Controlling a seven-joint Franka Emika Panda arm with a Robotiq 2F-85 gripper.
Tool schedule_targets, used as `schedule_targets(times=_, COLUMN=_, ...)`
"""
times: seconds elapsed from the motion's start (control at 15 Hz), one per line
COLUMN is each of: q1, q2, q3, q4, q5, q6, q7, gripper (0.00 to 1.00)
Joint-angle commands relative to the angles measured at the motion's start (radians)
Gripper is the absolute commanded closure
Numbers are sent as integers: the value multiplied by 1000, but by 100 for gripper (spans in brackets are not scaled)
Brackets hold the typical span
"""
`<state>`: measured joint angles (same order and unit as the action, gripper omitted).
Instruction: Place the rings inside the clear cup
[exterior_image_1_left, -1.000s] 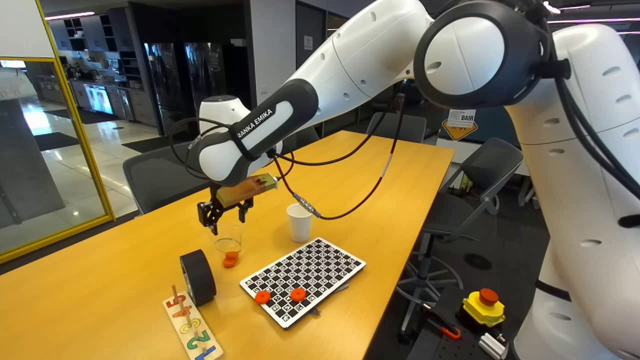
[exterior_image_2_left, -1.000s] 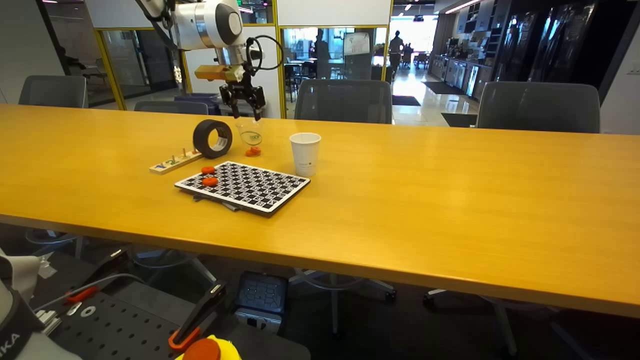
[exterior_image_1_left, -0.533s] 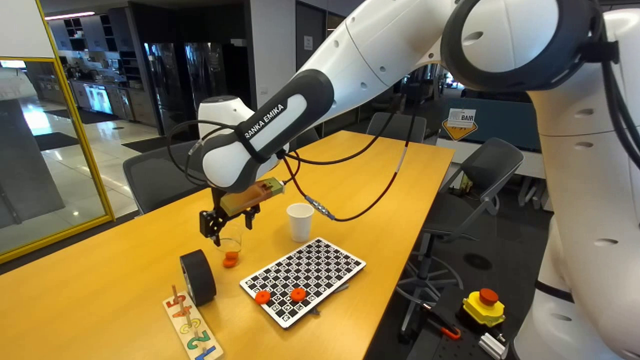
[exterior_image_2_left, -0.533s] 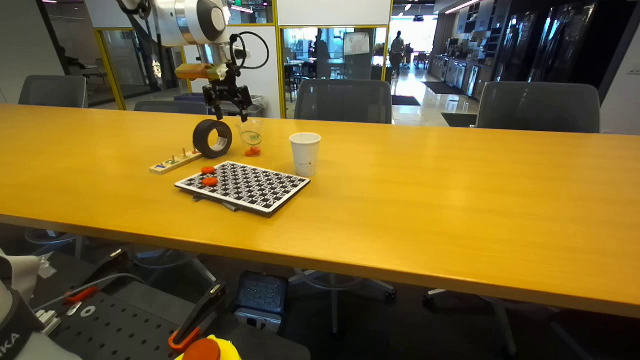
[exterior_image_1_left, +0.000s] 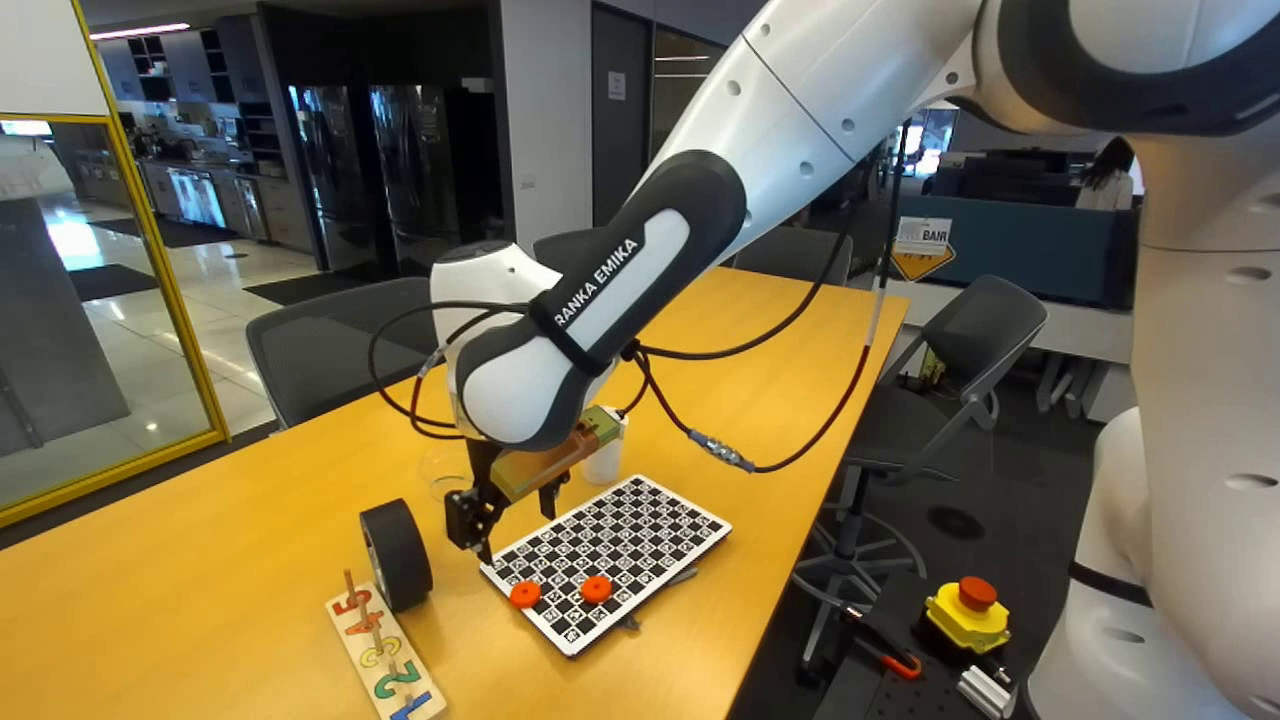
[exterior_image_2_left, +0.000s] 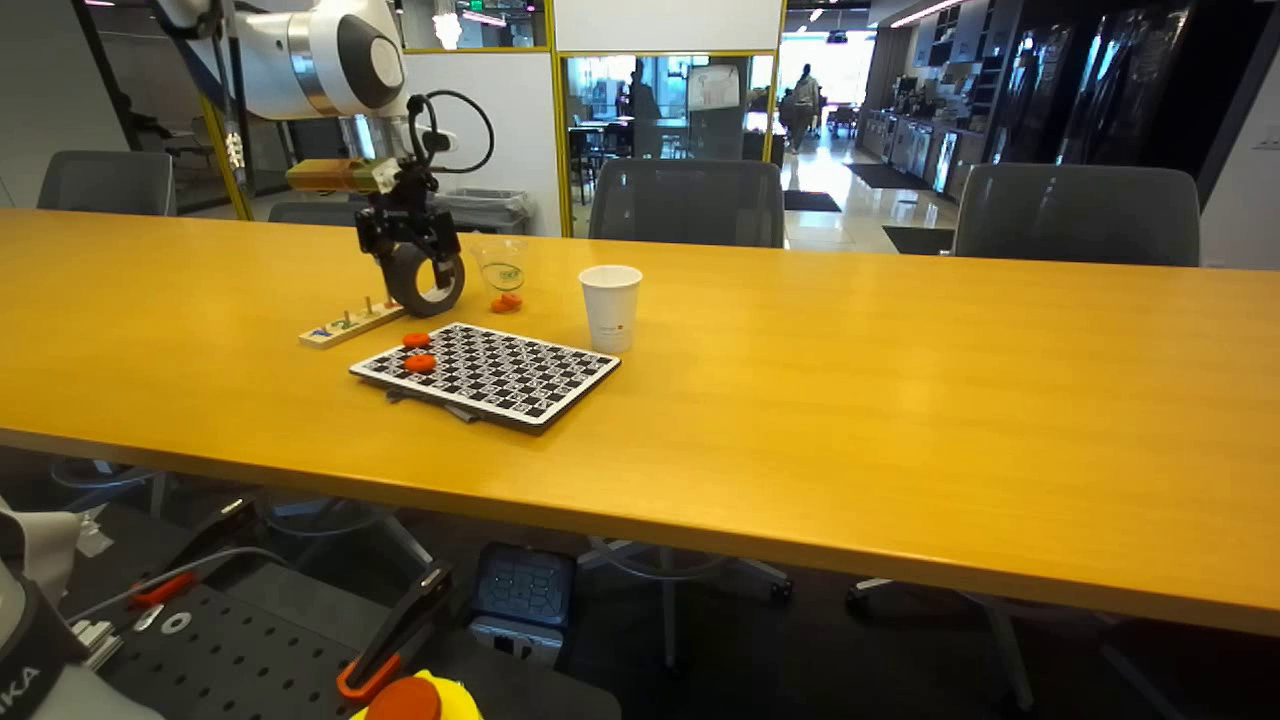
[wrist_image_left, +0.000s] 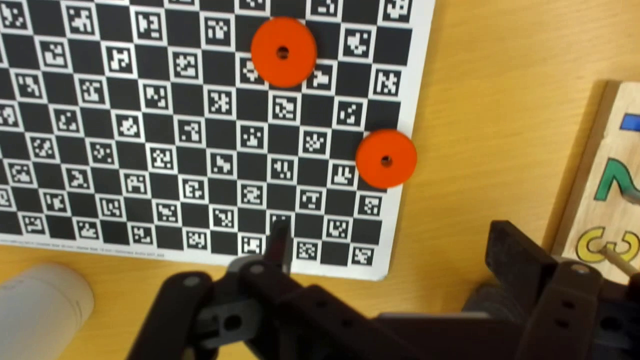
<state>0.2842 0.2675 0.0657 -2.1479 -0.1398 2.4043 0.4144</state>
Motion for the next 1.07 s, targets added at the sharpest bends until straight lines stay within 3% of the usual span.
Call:
schedule_targets(times=0.0, q1=-7, q2=-10, q3=12, q4=-74, q5=-9, q6=59, q7=18, gripper=0)
schedule_targets(times=1.0, q1=-4, q2=103, q3=11, q4=-48, q5=10, q6=130, q7=-21, gripper=0)
